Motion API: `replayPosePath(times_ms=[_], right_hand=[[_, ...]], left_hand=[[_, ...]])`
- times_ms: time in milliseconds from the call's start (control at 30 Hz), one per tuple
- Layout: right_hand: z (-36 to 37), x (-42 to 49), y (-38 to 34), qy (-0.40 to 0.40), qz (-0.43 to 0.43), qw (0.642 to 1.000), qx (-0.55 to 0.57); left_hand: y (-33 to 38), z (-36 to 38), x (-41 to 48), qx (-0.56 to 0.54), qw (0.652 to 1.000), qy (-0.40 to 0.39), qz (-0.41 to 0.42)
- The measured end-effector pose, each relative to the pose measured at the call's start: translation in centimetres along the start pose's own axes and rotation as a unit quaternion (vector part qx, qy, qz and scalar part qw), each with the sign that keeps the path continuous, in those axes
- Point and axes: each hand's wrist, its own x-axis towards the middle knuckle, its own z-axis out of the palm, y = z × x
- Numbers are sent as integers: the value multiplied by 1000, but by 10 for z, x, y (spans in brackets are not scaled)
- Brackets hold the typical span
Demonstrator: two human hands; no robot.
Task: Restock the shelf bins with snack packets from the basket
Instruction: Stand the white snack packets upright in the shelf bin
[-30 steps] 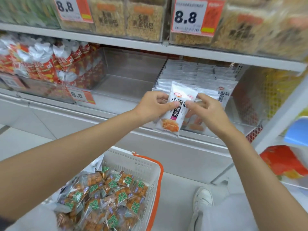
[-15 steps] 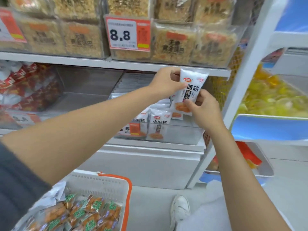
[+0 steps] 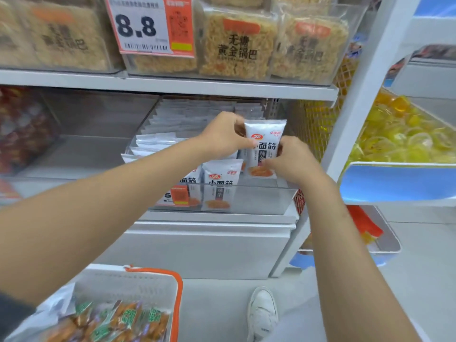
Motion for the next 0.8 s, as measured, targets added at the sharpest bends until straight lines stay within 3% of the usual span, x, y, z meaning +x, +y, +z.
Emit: replayPosePath(times_ms=[267, 567, 800], right_hand=[[45, 42, 6, -33, 95, 995, -6], [66, 61, 11, -21, 146, 989, 18], [71, 62, 17, -10, 158, 987, 36]], left_hand=[[-16, -7, 34, 197, 980, 28, -5], [-31, -6, 31, 176, 984, 7, 15], [-35, -4, 32, 253, 967, -22, 7]])
